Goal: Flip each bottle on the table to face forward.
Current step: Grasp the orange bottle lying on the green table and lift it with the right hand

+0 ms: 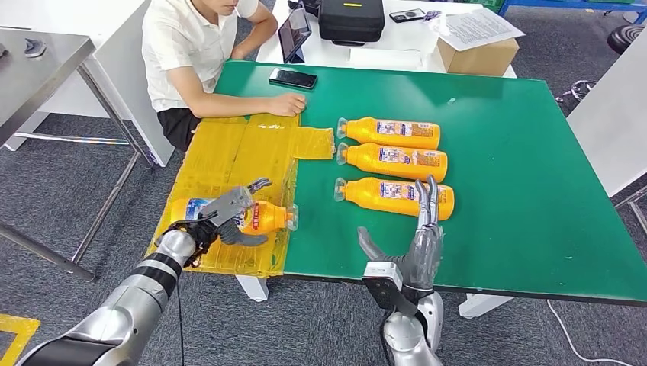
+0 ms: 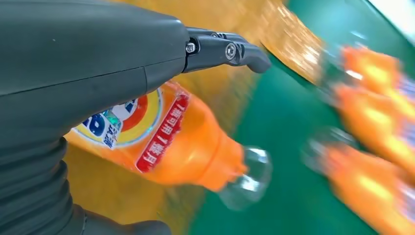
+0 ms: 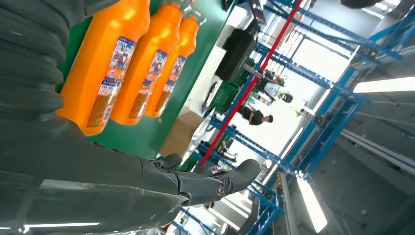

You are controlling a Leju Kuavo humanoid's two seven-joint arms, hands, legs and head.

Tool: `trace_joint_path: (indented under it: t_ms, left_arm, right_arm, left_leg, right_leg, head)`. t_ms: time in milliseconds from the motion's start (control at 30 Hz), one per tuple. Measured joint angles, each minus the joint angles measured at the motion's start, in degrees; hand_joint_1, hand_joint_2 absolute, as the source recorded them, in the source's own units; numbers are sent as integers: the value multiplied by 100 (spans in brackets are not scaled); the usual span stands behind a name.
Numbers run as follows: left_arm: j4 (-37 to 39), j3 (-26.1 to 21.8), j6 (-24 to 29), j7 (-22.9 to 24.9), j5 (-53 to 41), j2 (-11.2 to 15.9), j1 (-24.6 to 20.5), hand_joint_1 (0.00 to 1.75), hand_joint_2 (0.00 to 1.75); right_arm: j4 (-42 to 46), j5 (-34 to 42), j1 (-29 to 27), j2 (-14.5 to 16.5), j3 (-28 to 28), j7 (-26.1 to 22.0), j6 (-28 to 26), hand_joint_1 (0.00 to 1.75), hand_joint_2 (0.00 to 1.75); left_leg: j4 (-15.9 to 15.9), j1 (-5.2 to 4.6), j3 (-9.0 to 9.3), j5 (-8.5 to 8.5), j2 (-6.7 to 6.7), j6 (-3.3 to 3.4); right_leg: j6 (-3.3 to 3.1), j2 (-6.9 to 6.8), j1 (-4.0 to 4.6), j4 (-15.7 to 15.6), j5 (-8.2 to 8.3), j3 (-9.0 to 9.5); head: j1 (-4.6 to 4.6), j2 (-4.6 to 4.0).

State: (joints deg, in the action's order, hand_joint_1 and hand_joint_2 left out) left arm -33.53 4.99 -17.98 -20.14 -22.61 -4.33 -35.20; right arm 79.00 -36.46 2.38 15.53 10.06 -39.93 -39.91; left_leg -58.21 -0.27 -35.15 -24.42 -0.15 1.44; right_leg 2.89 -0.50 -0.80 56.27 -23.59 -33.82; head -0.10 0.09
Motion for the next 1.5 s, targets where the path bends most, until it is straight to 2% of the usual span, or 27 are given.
trace_joint_path:
  t_ms: [100,233,333,433,600,767,1067,1500]
  left_arm:
    - [-302,37,-457,-5,594,-1,210,0,175]
    - [-771,279,-381,-3,1165,-3,472,0,175]
    - [-1372,472,-244,-160,2060,-81,832,0,175]
    - [-2189,570,271,-499,2859,-288,1281,0,175]
    - [-3526,864,1497,-923,2888,-554,1848,0,175]
    - [-4390,1179,1839,-1064,2953,-628,2180,0,175]
    - [-4982,1401,1850,-1074,2997,-649,2457,0,175]
    - [-5136,1428,1850,-1074,2998,-649,2508,0,175]
  right_arm:
    - [-71,48,27,-50,77,0,0,0,175]
    - [-128,20,33,-87,100,0,0,0,175]
    - [-145,-83,22,-101,99,0,0,0,175]
    - [-145,-206,-27,-115,84,0,0,0,175]
    - [-122,-357,-142,-137,19,0,0,0,175]
    - [-106,-982,-214,-150,-146,-2,0,0,175]
    - [-106,-1253,-260,-152,-413,-1,0,0,175]
    - [-106,-1256,-266,-152,-500,-1,-1,0,175]
  left_leg:
    - [0,-1,-1,0,1,1]
    - [-1,-1,-5,0,1,1]
    - [-1,-1,-11,0,6,0]
    - [-1,-1,-18,-1,7,0]
    - [-1,-2,-31,-3,4,1]
    - [-1,-2,-31,-5,4,1]
    - [-1,0,-28,-2,5,0]
    - [-1,-1,-29,-2,5,0]
  right_leg:
    - [0,0,0,0,1,-3]
    - [1,-1,0,-1,1,-8]
    - [1,1,1,0,1,-18]
    - [1,0,0,-1,0,-24]
    - [2,0,0,-3,-1,-35]
    - [2,0,1,-4,-2,-35]
    - [1,0,1,-3,-1,-34]
    - [2,0,1,-3,-1,-34]
  head:
    - [0,0]
    - [0,0]
    - [-1,0]
    - [0,0]
    - [0,0]
    - [-1,0]
    - [-1,0]
    - [-1,0]
